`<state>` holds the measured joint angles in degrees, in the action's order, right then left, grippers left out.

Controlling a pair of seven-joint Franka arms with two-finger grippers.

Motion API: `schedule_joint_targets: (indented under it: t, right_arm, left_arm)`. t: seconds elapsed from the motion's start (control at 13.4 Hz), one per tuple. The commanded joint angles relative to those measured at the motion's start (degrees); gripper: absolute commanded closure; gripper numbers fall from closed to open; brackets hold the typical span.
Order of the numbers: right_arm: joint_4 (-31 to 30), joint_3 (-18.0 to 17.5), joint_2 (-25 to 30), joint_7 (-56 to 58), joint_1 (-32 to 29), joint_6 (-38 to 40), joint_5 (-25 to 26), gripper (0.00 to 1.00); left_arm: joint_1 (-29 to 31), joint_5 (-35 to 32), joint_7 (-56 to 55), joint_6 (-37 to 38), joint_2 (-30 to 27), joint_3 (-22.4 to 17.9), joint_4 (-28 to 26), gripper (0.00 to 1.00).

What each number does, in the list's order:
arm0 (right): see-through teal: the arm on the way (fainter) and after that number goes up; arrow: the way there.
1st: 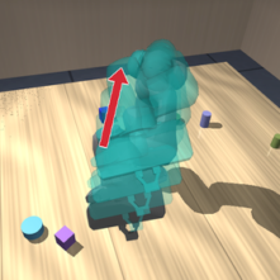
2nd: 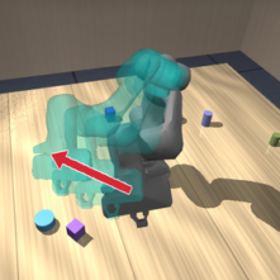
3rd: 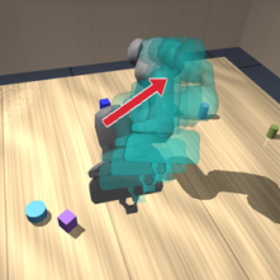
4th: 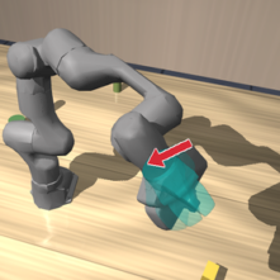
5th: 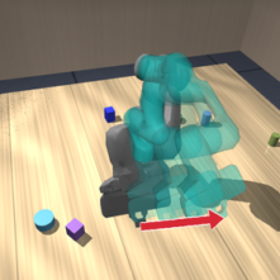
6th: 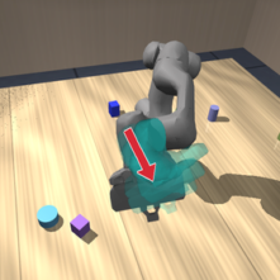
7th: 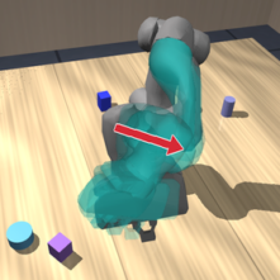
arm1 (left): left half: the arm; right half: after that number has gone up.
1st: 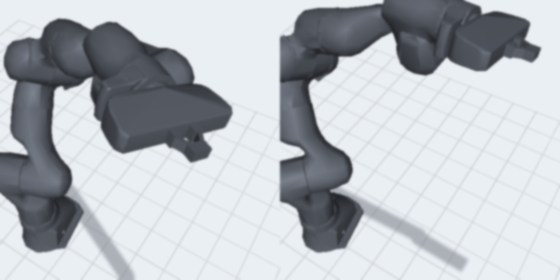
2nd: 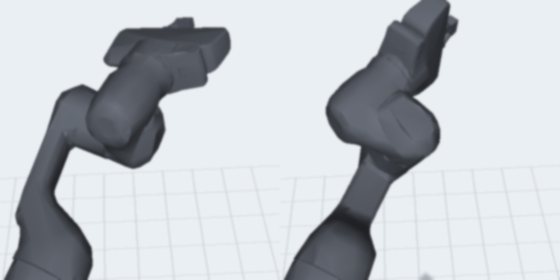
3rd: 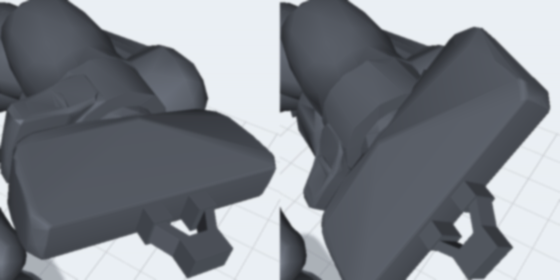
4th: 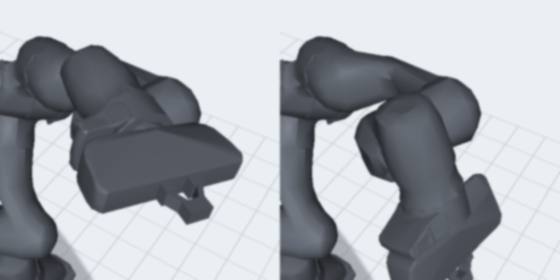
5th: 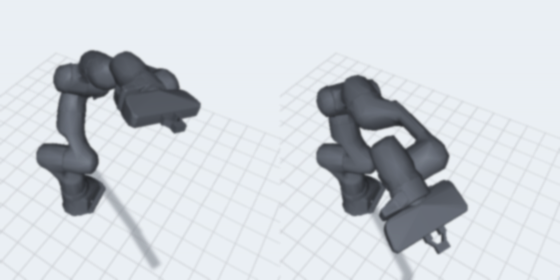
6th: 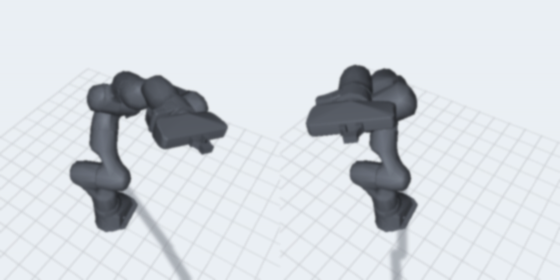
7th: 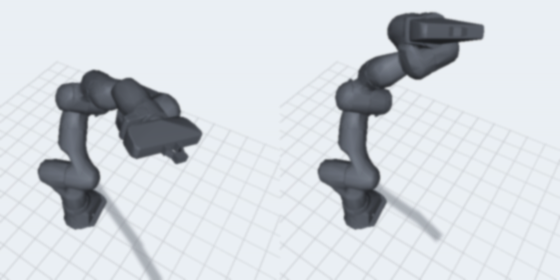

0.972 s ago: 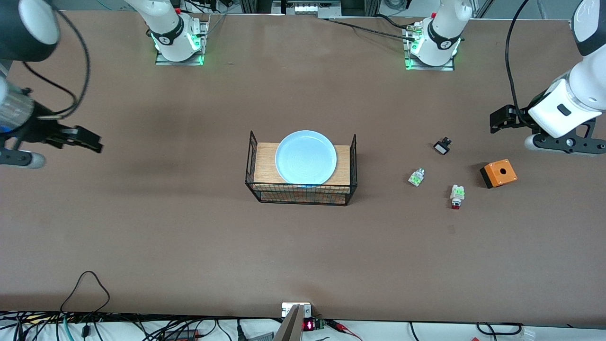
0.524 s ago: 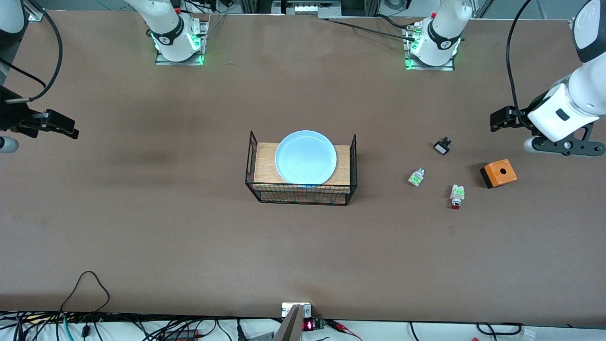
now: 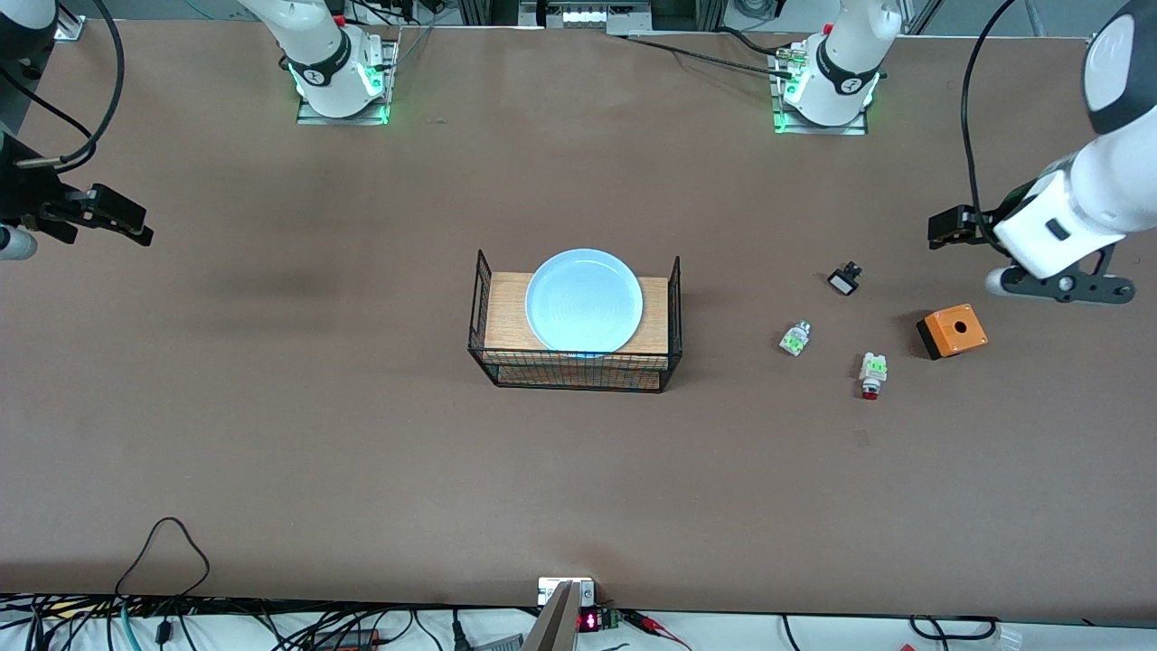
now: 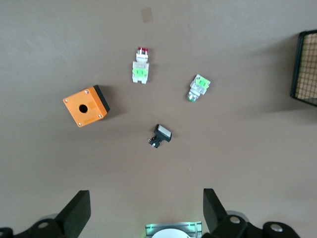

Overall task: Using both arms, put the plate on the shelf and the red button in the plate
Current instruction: 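Reach the left gripper to the red-capped button and grasp its base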

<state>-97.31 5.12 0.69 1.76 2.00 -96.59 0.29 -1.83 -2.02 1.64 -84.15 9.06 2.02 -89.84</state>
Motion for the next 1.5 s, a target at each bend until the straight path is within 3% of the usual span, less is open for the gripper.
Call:
schedule_joint_targets:
  t: [0.0,0.52,1.05,1.12,1.27,1.42]
  right_arm:
    - [0.54,-0.47,0.37,0.26,-0.24,2.64,-0.03,0.0]
    - [0.54,-0.55,0.37,0.52,-0.15,2.64,0.06,0.0]
    - [0.54,-0.64,0.28,0.52,-0.06,2.64,0.06,0.0]
    - [0.54,-0.64,0.28,0.52,-0.06,2.64,0.06,0.0]
    - [0.54,-0.64,0.28,0.52,0.03,2.64,0.06,0.0]
    - [0.54,-0.64,0.28,0.52,0.03,2.64,0.06,0.0]
  left_arm:
    - [0.07,-1.14,0.73,0.57,5.86,0.0,1.24,0.0]
    - [0.16,-4.04,1.43,-22.08,22.3,-0.17,-1.03,0.0]
    - [2.98,-5.8,1.34,-40.46,30.41,-0.61,-8.68,0.02]
    - [2.98,-5.8,1.34,-40.74,30.32,-0.61,-9.65,0.13]
    - [3.06,-5.8,1.34,-40.83,30.23,-0.61,-9.31,0.55]
    - [2.98,-5.71,1.34,-40.4,29.97,-0.61,-8.61,0.75]
